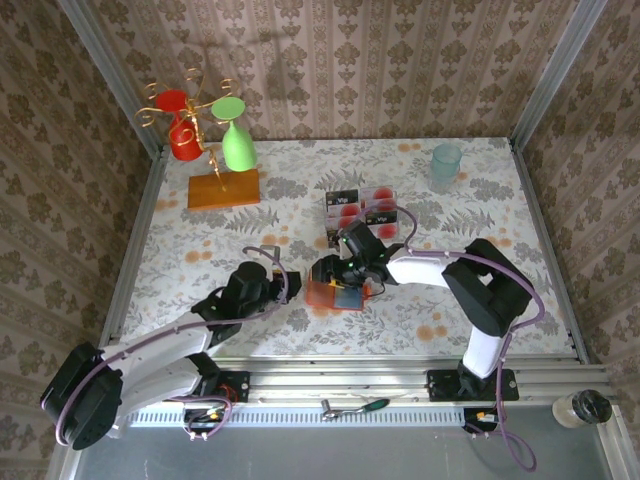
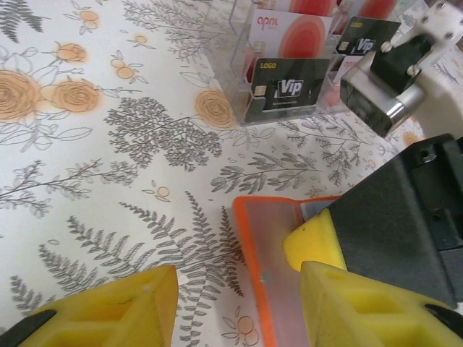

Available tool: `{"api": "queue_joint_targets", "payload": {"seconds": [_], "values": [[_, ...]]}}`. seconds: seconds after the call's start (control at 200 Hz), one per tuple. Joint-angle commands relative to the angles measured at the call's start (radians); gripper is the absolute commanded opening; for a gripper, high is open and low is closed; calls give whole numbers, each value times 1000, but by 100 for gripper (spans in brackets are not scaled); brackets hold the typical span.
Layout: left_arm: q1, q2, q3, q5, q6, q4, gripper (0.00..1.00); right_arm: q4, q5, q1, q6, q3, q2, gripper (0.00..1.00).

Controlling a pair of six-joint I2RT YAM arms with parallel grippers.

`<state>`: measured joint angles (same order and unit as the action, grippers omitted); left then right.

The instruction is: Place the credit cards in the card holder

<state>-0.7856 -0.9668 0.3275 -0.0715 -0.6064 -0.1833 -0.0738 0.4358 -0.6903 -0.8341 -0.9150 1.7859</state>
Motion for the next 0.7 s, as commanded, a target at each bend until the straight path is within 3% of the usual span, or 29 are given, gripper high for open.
{"api": "queue_joint_targets", "payload": {"seconds": [0.0, 0.26, 0.535, 0.695], "values": [[7, 14, -8, 21, 5, 68, 49, -57, 24, -5, -22, 5, 13, 61], [5, -35, 4, 40, 7, 50, 49, -48, 17, 1, -6, 42, -42, 56], [-27, -114, 64, 39, 19, 34, 49, -61, 19, 13, -7, 69, -23, 16], [-42, -166, 100, 41, 38, 33, 50, -58, 23, 13, -12, 64, 11, 14]]}}
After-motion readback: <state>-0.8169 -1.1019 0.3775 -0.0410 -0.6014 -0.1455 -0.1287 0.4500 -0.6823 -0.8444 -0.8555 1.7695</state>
